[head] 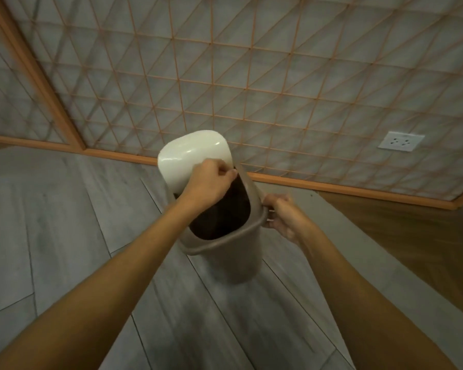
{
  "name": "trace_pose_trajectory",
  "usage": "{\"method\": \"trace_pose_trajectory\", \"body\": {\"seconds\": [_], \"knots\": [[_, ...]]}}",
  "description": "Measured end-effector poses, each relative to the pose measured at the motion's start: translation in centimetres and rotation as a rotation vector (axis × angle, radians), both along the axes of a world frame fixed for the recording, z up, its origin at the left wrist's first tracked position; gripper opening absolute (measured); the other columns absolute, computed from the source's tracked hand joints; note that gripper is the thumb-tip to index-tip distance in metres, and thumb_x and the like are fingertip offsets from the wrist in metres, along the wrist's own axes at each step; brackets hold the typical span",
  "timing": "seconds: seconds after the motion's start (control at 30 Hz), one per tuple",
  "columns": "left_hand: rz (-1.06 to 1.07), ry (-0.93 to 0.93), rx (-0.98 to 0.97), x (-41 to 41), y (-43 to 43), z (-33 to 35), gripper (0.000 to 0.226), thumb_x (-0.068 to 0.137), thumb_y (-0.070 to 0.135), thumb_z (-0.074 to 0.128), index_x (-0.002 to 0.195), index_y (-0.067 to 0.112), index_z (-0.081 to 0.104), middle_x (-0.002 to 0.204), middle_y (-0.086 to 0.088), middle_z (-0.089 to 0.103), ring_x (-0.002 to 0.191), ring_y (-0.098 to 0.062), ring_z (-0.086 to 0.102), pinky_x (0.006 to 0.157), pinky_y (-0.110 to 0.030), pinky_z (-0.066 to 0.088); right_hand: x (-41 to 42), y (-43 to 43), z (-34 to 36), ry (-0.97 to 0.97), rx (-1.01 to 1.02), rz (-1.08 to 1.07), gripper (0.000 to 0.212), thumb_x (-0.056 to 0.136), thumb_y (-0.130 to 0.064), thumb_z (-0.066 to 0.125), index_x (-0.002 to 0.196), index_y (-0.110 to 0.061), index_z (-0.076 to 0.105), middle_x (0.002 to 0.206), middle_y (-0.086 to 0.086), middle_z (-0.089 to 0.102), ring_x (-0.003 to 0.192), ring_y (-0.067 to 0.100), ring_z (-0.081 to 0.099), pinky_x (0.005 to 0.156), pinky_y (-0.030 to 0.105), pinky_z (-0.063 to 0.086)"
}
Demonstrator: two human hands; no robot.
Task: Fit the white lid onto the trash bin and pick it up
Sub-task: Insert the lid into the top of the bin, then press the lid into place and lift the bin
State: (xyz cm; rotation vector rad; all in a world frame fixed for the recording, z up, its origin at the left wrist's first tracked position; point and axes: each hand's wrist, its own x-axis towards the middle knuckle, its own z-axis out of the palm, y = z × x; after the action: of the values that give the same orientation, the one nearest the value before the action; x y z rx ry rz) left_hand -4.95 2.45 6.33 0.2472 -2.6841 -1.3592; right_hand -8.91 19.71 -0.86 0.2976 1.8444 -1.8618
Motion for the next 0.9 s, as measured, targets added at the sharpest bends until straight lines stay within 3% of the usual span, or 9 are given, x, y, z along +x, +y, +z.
{"method": "trace_pose_trajectory", "body": {"seconds": [0.07, 0.2, 0.3, 0.37, 0.43, 0.5, 0.63, 0.73, 0.9], "knots": [[0.006, 0.163, -0.165, 0.8, -0.4, 0.4, 0.024, 0.092, 0.020, 0.055, 0.112, 0.012, 0.066, 0.100, -0.002, 0.068, 0.092, -0.013, 0.061, 0.087, -0.029, 0.051, 0.8, 0.9, -1.0, -0.038, -0.065, -0.052, 0.023, 0.092, -0.007, 0.050, 0.114, -0.002, 0.055, 0.096, 0.014, 0.060, 0.081, 0.025, 0.061, 0.063, 0.036, 0.052], [-0.005, 0.351, -0.300, 1.6, -1.5, -0.5, 0.023, 0.089, 0.015, 0.057, 0.111, 0.014, 0.061, 0.106, -0.003, 0.065, 0.094, -0.015, 0.062, 0.082, -0.040, 0.056, 1.8, 2.0, -2.2, -0.051, -0.137, -0.089, 0.017, 0.093, -0.003, 0.044, 0.089, -0.004, 0.061, 0.086, 0.012, 0.062, 0.075, 0.024, 0.061, 0.061, 0.036, 0.050], [0.096, 0.400, -0.402, 2.1, -1.9, -1.6, 0.046, 0.083, 0.022, 0.066, 0.125, 0.017, 0.051, 0.124, -0.008, 0.052, 0.114, -0.024, 0.052, 0.097, -0.041, 0.046, 2.3, 2.9, -2.7, -0.046, -0.166, -0.096, 0.018, 0.093, -0.004, 0.043, 0.088, -0.005, 0.061, 0.086, 0.011, 0.063, 0.076, 0.023, 0.062, 0.064, 0.035, 0.050], [0.249, 0.358, -0.359, 2.1, -2.4, -2.3, 0.072, 0.074, 0.038, 0.074, 0.136, 0.020, 0.041, 0.135, -0.012, 0.040, 0.126, -0.029, 0.041, 0.103, -0.045, 0.036, 2.6, 3.5, -3.1, -0.053, -0.162, -0.106, 0.019, 0.093, -0.004, 0.042, 0.090, -0.006, 0.062, 0.086, 0.011, 0.063, 0.076, 0.023, 0.061, 0.064, 0.035, 0.051], [0.256, 0.246, -0.165, 1.9, -2.9, -2.8, 0.089, 0.067, 0.054, 0.075, 0.140, 0.025, 0.034, 0.141, -0.010, 0.034, 0.130, -0.028, 0.038, 0.108, -0.050, 0.034, 2.9, 4.2, -3.3, -0.067, -0.145, -0.113, 0.019, 0.093, -0.005, 0.041, 0.093, -0.005, 0.061, 0.087, 0.012, 0.062, 0.077, 0.024, 0.060, 0.065, 0.036, 0.051], [0.127, 0.146, 0.045, 1.9, -3.1, -3.3, 0.080, 0.071, 0.056, 0.071, 0.138, 0.026, 0.038, 0.139, -0.004, 0.045, 0.124, -0.023, 0.047, 0.105, -0.051, 0.040, 3.2, 4.8, -3.3, -0.080, -0.118, -0.095, 0.019, 0.092, -0.006, 0.041, 0.096, -0.005, 0.060, 0.089, 0.013, 0.060, 0.078, 0.024, 0.059, 0.065, 0.036, 0.051], [-0.020, 0.164, 0.174, 1.9, -2.4, -3.1, 0.044, 0.086, 0.036, 0.063, 0.124, 0.016, 0.055, 0.113, 0.002, 0.060, 0.099, -0.008, 0.056, 0.080, -0.021, 0.049, 3.4, 5.2, -3.1, -0.096, -0.058, -0.036, 0.020, 0.092, -0.008, 0.041, 0.100, -0.006, 0.060, 0.095, 0.015, 0.059, 0.081, 0.026, 0.058, 0.067, 0.037, 0.052], [0.016, 0.162, 0.316, 1.5, -2.5, -3.3, 0.036, 0.090, 0.035, 0.059, 0.117, 0.012, 0.061, 0.097, 0.009, 0.065, 0.097, -0.009, 0.062, 0.069, -0.013, 0.049, 3.5, 5.2, -3.0, -0.103, -0.014, -0.010, 0.018, 0.092, -0.006, 0.041, 0.097, -0.007, 0.058, 0.094, 0.014, 0.060, 0.081, 0.026, 0.059, 0.068, 0.040, 0.054], [0.137, 0.114, 0.119, -0.2, -3.7, -4.7, 0.048, 0.078, 0.063, 0.056, 0.101, 0.022, 0.064, 0.108, -0.004, 0.060, 0.109, -0.022, 0.055, 0.095, -0.047, 0.047, 3.5, 5.2, -2.9, -0.101, -0.030, 0.046, 0.016, 0.093, -0.008, 0.044, 0.104, -0.006, 0.057, 0.095, 0.014, 0.062, 0.084, 0.026, 0.062, 0.073, 0.045, 0.056]]}}
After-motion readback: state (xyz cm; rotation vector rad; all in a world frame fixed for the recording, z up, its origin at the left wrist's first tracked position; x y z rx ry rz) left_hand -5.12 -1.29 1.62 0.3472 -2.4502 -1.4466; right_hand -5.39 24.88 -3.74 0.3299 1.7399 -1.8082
